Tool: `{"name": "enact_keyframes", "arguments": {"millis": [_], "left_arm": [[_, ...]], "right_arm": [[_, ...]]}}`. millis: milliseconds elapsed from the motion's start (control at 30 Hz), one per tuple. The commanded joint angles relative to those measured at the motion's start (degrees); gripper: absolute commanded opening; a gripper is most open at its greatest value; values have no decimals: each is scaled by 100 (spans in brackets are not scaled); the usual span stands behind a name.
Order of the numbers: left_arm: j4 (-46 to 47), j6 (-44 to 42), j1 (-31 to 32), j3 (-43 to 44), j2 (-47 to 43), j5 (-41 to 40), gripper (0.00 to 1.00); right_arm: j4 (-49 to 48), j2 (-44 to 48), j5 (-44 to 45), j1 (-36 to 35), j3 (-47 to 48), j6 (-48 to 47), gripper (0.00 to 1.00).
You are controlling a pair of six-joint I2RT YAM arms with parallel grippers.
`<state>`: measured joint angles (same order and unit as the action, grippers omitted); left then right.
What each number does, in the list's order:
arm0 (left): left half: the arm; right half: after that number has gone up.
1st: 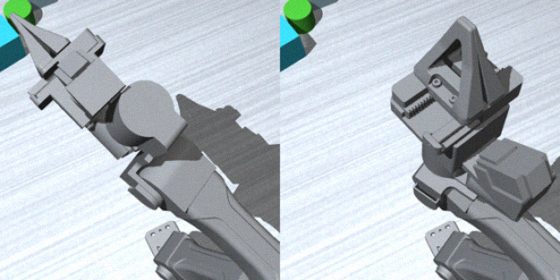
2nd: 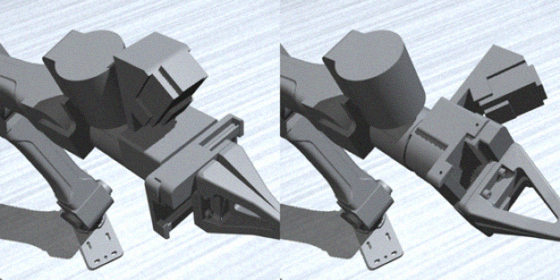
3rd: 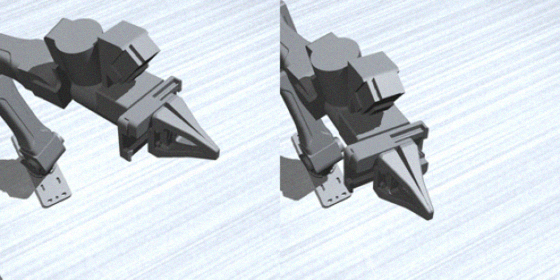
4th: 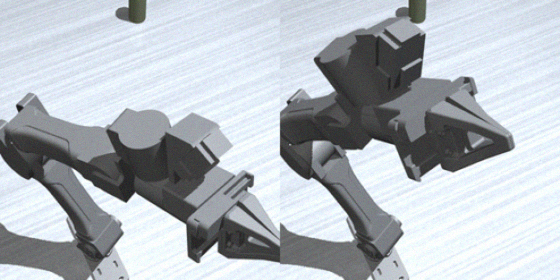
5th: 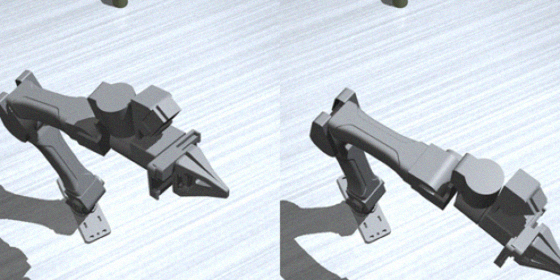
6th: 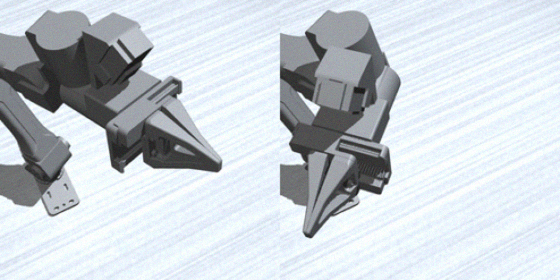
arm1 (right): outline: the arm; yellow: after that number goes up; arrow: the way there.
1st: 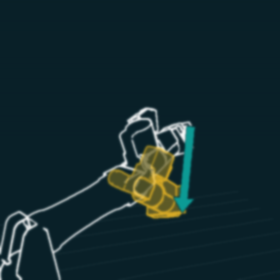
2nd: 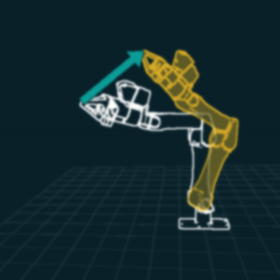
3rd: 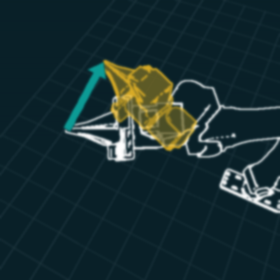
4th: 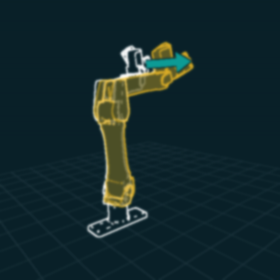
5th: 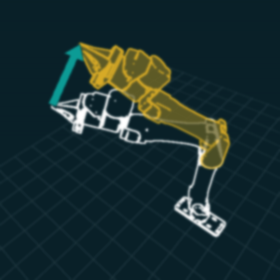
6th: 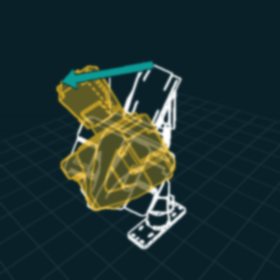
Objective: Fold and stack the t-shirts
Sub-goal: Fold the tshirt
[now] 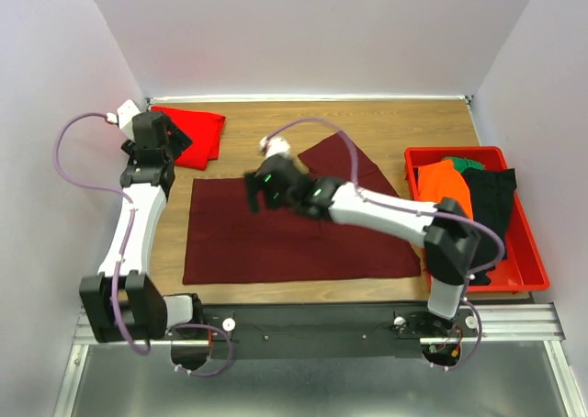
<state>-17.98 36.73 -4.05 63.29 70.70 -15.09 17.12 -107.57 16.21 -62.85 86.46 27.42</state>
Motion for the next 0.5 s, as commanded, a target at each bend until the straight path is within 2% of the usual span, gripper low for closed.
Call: {"name": "enact_keyframes", "arguments": {"millis": [0,167,267,467], "left_arm": [[-39,334,-34,-150,567,-275,80],[-189,607,1,-53,1454,-424,73],[-188,677,158,130,2182,-494,71],[-470,765,335,720,3239,-811,62]], "right_arm": [[-236,438,-232,1045,-357,-8,95],[-288,378,-784,2380,-191,-88,92],[-324,150,-1460,3425,116,17,90],[-359,-273,-1858,4061,425,18,88]]}}
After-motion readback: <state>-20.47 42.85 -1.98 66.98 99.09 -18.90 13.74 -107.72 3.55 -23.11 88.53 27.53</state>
